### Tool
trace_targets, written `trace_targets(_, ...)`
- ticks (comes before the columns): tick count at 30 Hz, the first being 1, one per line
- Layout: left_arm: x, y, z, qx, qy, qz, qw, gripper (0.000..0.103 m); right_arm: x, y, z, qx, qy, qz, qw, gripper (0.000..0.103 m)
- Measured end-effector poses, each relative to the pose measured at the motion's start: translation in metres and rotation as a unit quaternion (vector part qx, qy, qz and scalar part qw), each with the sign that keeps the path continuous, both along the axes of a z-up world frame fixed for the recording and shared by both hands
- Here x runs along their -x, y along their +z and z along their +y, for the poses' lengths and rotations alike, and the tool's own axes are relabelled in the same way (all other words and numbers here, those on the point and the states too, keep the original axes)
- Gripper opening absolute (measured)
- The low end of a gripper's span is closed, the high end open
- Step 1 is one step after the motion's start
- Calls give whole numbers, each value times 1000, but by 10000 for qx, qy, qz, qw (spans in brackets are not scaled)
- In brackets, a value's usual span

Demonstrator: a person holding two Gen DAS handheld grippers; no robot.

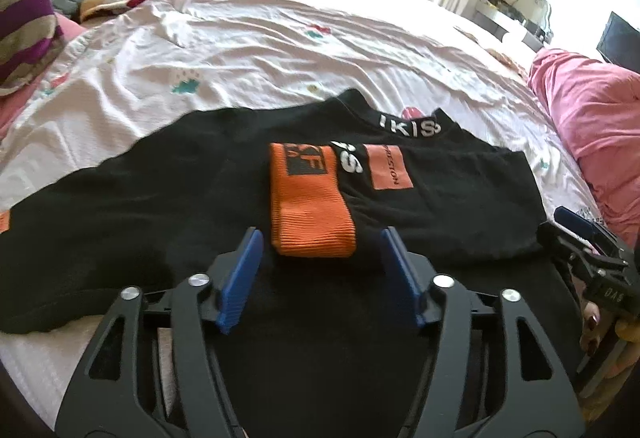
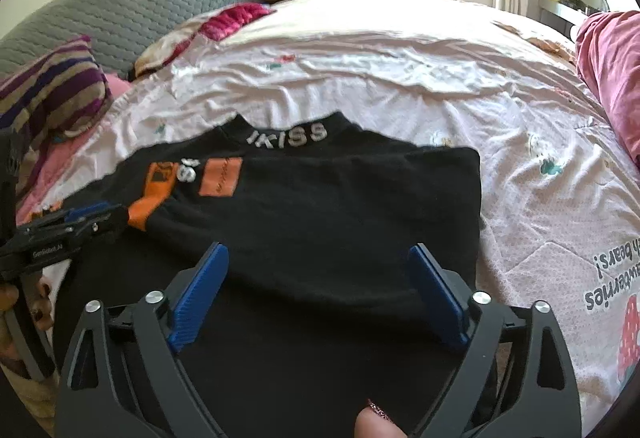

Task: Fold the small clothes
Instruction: 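Move the left tool to the other sleeve's orange cuff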

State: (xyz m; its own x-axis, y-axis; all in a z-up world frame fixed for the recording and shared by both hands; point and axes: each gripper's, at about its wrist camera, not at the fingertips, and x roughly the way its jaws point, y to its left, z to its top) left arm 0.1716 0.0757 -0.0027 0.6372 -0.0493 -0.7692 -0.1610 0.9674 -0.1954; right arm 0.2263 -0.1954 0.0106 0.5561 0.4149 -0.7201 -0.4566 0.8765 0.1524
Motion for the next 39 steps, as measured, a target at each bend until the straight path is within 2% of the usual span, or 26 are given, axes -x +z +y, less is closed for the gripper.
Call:
trace_targets(4,11,8,10,-122,193,-109,9997,74,1,4,1,-161,20,-41,9999,96)
trace_targets(8,26,13,21,-180,434,-236,9986,86,5,3,10,-52,65,-100,9999,97)
trace_targets(11,40,13,33,-246,716,-311,9966,87,11,5,16,-70,54,-188,9998,97)
trace_targets(14,50,14,43,-262,893,-356,9950,92,14,9,21,-200,62,-242,9995,97)
trace_targets(18,63,19,54,-400,1087,-490,9921,93,19,15,31,-270,140,-312,9990,98)
trace_targets(22,71,21,70,-337,1310,-498,9896,93,27,19,43,-227,265,-418,9985,98)
trace_targets(25,77,23,87,-296,1623,-538,9848,93,34,22,53,-220,360,-476,9980,98)
trace_targets(31,88,23,113,-528,2084,-517,9752,93,42,28,73,-280,476,-554,9969,98)
trace_targets(39,103,16,150,-422,2564,-411,9648,93,49,36,97,-225,519,-671,9961,98)
